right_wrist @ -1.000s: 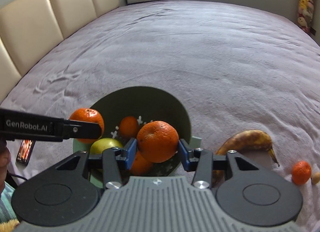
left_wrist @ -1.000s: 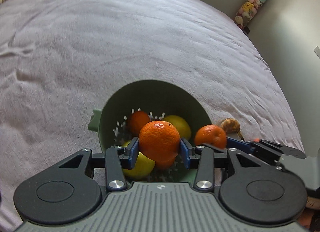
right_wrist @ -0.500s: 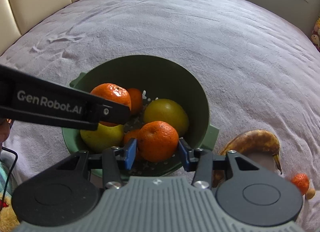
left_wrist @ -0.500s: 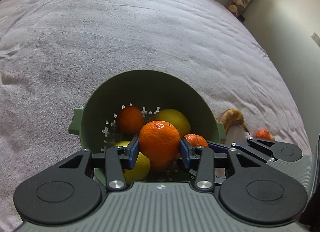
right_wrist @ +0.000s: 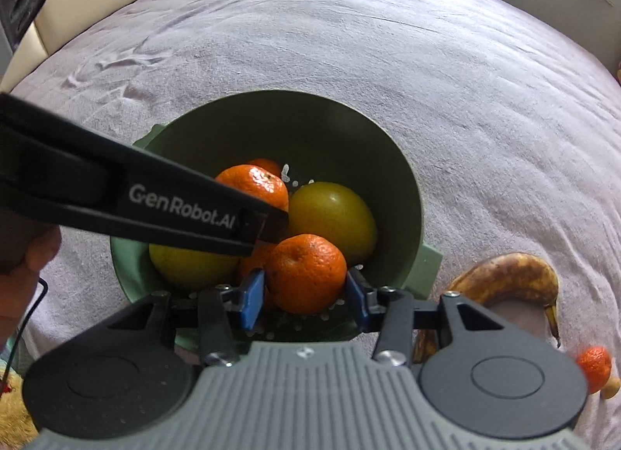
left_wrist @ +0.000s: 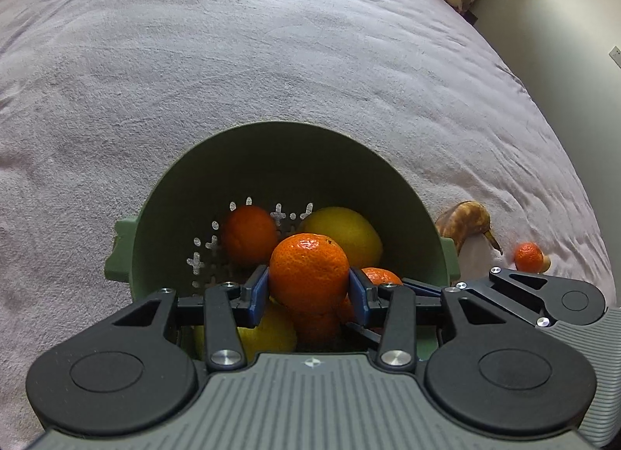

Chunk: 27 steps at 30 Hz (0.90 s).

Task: Organize fruits
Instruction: 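Open left gripper releasing the mandarin while right gripper releases its mandarin into the colander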

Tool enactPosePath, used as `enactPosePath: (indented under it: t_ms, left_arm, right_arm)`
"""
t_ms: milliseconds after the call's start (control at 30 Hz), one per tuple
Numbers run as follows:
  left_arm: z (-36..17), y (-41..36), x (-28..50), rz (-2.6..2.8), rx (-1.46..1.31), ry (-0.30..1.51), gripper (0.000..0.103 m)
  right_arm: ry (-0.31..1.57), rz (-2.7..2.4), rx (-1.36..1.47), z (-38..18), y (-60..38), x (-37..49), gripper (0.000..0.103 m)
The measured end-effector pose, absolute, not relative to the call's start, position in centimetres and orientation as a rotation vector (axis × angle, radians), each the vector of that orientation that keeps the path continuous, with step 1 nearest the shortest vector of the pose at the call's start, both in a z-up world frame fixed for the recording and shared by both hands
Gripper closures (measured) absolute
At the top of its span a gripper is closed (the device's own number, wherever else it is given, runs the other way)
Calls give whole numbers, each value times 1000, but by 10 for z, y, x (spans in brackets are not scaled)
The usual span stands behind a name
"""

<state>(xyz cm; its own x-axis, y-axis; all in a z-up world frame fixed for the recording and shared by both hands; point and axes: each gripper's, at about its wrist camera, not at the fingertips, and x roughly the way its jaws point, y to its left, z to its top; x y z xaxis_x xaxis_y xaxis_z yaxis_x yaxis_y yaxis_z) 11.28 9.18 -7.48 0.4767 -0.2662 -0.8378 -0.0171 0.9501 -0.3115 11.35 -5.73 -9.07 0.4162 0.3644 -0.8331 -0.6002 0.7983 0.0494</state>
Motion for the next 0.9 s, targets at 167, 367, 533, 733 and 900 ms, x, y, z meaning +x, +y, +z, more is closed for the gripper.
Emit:
enactPosePath:
  t_ms: [167,367,533,733,900]
  left_arm:
    - [-76,93,114,-153,-311,1070,53]
    - [-75,93,114,-143,-312,1071,46]
    - [-69,95,111,-136,-316,1060,40]
    - [-58,89,104,-144,-295,1033,40]
    - [-44,86,96,-139,-280,987,40]
  right_arm:
    - [967,612,-262,-90,-59,113,60]
    - [968,610,-220,-86,-66,114,57]
    - [955,595,-206,-79,-72,113,54]
    - [929,594,-193,-68,-78,109,54]
    - [895,585,-182,-56,-83,105,50]
